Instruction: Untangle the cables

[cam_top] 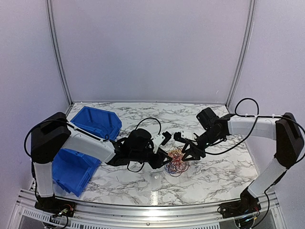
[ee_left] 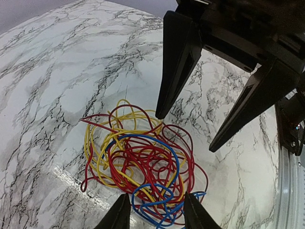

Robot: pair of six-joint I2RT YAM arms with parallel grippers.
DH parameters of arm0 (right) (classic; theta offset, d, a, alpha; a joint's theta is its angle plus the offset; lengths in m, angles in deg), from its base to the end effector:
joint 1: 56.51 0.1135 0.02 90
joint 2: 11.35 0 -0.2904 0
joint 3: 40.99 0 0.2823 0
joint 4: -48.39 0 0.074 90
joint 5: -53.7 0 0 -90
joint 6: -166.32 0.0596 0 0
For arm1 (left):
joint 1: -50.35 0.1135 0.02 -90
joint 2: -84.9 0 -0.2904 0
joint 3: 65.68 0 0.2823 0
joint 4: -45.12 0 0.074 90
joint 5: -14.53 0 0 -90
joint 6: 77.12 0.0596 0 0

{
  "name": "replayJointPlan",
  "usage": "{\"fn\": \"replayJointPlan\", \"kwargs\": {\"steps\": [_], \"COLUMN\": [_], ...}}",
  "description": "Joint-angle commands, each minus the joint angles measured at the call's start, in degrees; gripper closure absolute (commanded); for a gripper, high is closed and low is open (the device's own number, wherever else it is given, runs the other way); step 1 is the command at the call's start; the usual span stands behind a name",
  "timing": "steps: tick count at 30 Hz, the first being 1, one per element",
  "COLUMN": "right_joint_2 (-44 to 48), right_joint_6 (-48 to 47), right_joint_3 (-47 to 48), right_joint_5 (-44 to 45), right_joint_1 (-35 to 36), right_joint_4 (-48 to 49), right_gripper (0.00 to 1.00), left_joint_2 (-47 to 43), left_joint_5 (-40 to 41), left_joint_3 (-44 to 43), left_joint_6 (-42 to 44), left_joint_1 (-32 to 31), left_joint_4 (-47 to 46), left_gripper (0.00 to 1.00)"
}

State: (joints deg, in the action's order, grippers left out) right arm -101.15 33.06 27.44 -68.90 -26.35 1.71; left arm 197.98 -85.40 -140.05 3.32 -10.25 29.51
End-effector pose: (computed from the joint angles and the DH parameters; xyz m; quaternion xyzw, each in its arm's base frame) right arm 0.2677 0.1927 0.1858 -0.6061 0.7234 0.2529 0.2130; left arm 0.2248 -0.4199 0.1520 0.4012 0.7296 -0.3747 0.4079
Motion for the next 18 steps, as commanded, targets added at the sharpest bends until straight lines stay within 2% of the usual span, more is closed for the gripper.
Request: {"fn": "replayJointPlan", "kwargs": {"steps": [1, 6, 16, 18], "right_joint_2": [-1.96, -3.24, -7.96, -9.75], "right_joint_6": [0.93, 0.54, 3.59, 4.66], "right_joint_3": [2.02, 1.95, 2.49, 2.92], "right_joint_5": [0.09, -0.53, 1.46, 2.50], "right_joint_1": [0.17, 1.09, 1.86, 1.93], "right_joint_4": [0.17, -0.04, 3.28, 3.81], "right_gripper": [0.50, 0.51, 0.51, 0.55], "left_joint_2": [2.89, 2.86, -0.73, -1.76], "left_joint_5": [0.50, 1.48, 3.18, 3.79], "left_joint_3": [-3.41, -4.05, -0.84, 0.21], "left_joint_6": [1.85, 1.72, 1.33, 0.89], "left_joint_1": [-0.22, -0.22, -0.21, -0.22], "left_joint_4": [2.40, 2.40, 2.38, 2.33], "left_gripper": [0.65, 0.81, 0.90, 0.92]}}
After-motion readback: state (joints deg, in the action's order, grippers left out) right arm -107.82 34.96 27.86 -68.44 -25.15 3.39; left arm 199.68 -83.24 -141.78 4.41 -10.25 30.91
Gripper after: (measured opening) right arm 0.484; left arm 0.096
